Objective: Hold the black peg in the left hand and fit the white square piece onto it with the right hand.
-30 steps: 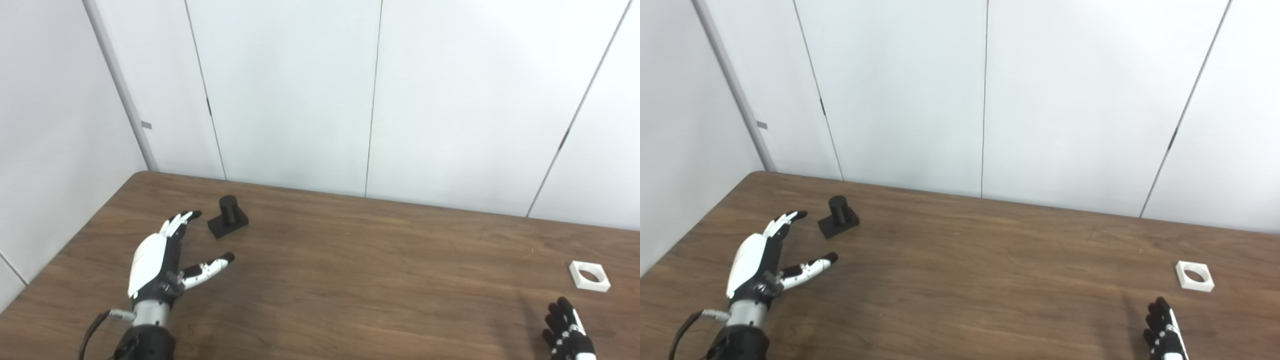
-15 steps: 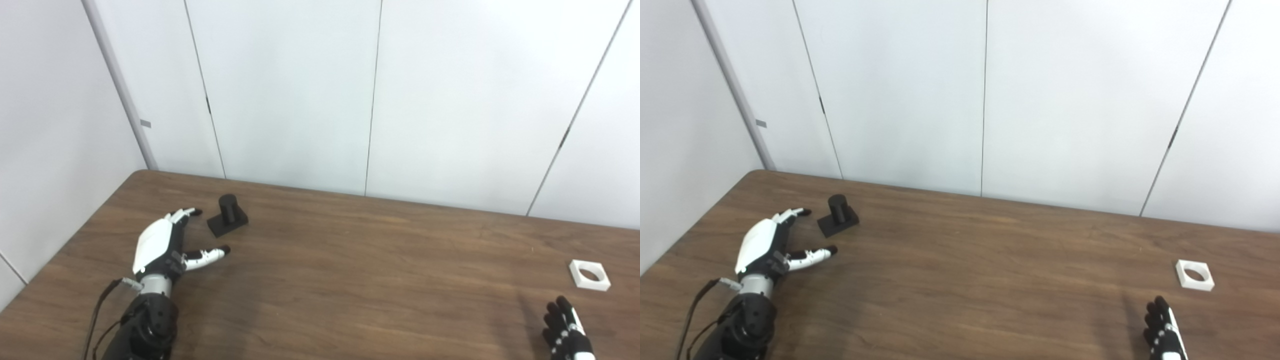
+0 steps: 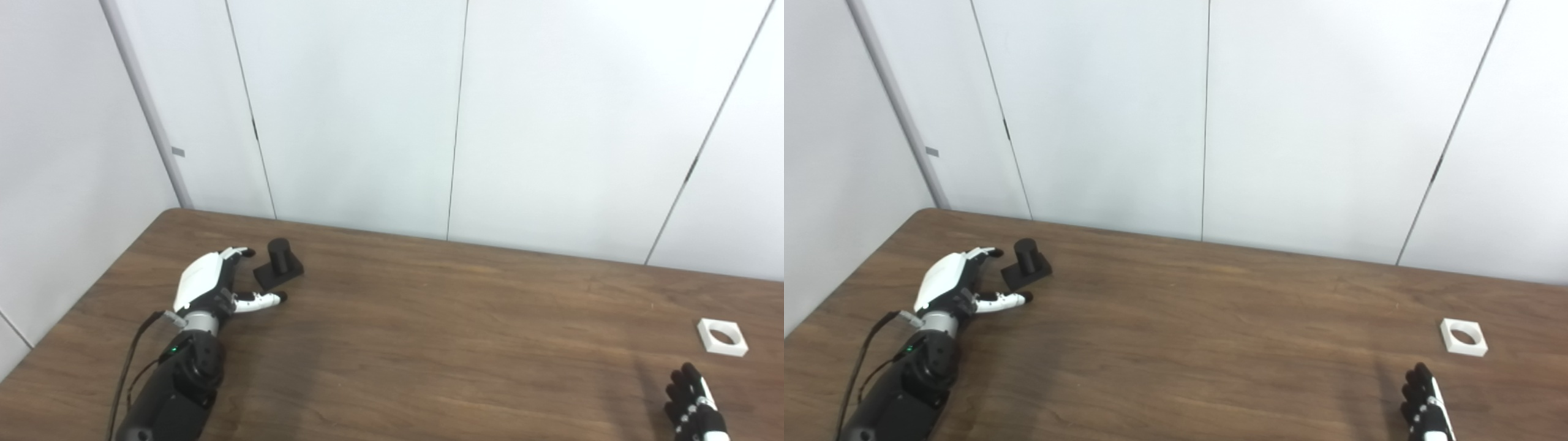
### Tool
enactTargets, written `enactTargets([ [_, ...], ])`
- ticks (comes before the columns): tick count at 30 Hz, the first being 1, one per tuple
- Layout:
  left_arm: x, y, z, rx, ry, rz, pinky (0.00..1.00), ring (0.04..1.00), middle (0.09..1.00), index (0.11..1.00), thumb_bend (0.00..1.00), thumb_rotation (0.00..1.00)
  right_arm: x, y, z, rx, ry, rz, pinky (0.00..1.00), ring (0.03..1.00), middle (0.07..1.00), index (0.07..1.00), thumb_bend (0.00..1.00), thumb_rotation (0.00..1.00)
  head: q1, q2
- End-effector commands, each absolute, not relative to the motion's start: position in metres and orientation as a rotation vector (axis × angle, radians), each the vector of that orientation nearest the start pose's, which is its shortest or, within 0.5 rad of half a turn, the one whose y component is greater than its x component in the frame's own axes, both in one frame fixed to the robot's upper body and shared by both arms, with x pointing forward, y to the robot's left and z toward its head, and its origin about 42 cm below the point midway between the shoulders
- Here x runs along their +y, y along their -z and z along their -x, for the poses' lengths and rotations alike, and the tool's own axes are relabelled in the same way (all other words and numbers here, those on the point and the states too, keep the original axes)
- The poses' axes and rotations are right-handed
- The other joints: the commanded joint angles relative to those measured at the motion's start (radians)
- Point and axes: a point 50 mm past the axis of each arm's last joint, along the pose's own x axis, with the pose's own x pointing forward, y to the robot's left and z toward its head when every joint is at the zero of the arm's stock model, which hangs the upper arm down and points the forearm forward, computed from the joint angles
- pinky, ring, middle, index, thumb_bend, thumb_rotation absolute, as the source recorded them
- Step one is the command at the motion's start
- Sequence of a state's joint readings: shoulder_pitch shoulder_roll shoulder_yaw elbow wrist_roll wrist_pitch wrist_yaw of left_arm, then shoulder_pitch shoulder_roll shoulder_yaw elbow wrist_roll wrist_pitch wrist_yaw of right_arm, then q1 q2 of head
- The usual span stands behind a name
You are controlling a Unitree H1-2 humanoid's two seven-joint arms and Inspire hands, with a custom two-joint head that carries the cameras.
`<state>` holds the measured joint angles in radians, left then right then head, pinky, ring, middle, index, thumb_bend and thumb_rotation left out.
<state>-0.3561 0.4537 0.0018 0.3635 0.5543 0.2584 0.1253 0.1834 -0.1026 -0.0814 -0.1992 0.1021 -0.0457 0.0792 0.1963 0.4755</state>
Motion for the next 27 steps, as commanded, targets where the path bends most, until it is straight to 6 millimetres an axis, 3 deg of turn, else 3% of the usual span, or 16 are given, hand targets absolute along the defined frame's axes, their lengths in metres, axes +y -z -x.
enactTargets([
  [1, 0.398, -0.186, -0.411, 0.11, -0.359, -1.028, 1.0, 0.978, 0.939, 0.851, 0.92, 0.36, -0.268, -0.094, -0.205, -0.016, 0.038, 0.01, 1.0, 0.998, 0.992, 0.984, 0.51, 1.0, 0.0, 0.001],
  [18, 0.396, -0.197, -0.441, 0.189, -0.335, -0.972, 1.0, 0.991, 0.944, 0.838, 0.91, 0.37, -0.266, -0.095, -0.203, -0.016, 0.04, 0.015, 1.0, 0.994, 0.989, 0.985, 0.5, 1.0, -0.007, 0.011],
  [27, 0.398, -0.194, -0.445, 0.208, -0.326, -0.968, 1.0, 0.985, 0.936, 0.797, 0.89, 0.36, -0.265, -0.097, -0.202, -0.024, 0.037, 0.015, 1.0, 0.998, 0.995, 0.996, 0.48, 1.0, -0.005, 0.02],
])
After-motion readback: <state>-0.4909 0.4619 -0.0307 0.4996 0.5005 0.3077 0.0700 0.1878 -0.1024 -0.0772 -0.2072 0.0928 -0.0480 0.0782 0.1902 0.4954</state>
